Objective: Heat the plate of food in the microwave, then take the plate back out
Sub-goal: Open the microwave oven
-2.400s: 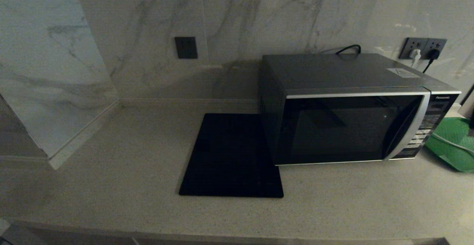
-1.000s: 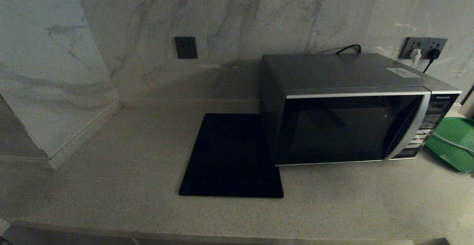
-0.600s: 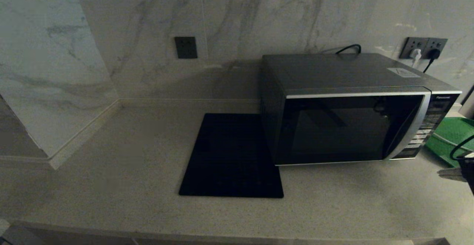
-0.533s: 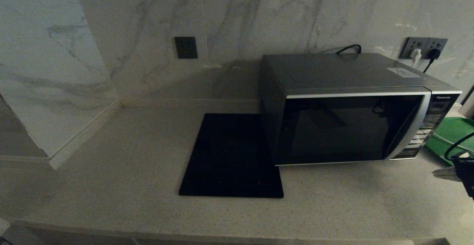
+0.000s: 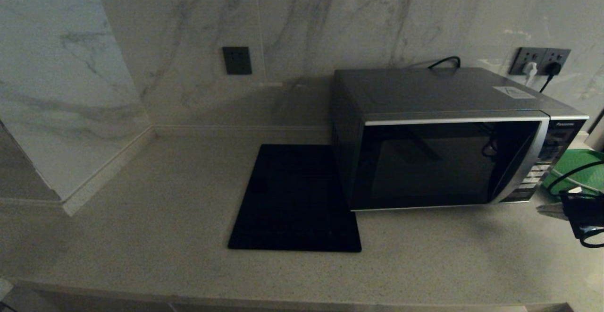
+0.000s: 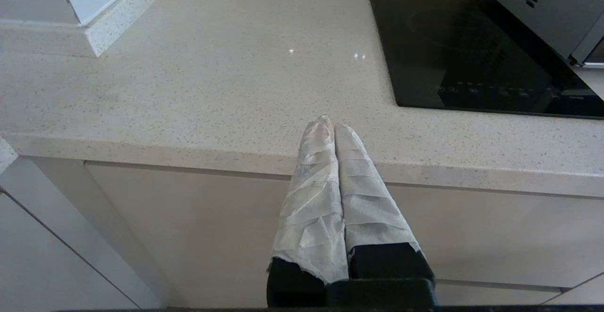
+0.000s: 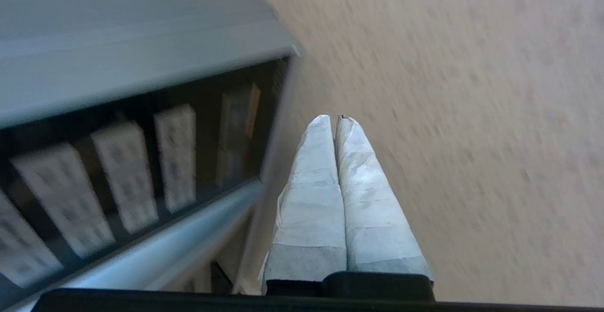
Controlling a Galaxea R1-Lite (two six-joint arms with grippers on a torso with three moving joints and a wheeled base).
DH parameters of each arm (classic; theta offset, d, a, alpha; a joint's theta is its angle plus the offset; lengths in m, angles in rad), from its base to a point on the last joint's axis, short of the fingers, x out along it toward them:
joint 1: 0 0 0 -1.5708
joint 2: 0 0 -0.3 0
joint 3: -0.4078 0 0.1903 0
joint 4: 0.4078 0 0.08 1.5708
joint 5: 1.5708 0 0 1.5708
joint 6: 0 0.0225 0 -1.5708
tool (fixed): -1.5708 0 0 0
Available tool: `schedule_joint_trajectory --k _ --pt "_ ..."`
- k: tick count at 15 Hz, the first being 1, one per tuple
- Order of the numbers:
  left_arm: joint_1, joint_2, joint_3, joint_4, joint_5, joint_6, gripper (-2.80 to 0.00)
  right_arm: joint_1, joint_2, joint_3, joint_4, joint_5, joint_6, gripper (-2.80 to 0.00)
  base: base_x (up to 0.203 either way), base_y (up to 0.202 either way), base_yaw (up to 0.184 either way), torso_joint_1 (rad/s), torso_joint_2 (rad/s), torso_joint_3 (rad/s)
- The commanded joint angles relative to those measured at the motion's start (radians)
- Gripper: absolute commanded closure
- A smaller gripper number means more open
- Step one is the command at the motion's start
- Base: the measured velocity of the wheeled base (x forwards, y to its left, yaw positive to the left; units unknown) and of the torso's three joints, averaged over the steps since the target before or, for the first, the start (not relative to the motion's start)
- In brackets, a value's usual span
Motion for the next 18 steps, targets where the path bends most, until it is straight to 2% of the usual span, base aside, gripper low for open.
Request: schedule_joint_trajectory --k 1,7,13,18 --pt "0.0 0.0 0.0 0.0 0.0 -0.001 0.0 0.001 0.018 -0.008 -0.027 0.005 0.04 0.0 0.0 0.0 0.0 0.0 0.0 0.0" --pt "0.0 0.0 0.0 0.0 0.0 -0.001 0.0 0.019 0.018 -0.018 -0.052 0.027 0.055 0.0 0.0 0.0 0.0 0.0 0.0 0.0" --pt "0.0 0.0 0.0 0.0 0.0 0.001 0.0 0.032 0.01 -0.02 -0.052 0.093 0.053 0.0 0.0 0.0 0.0 0.0 0.0 0.0" --pt "0.0 0.0 0.0 0.0 0.0 -0.001 0.0 0.032 0.034 -0.048 -0.053 0.1 0.054 0.0 0.0 0.0 0.0 0.0 0.0 0.0"
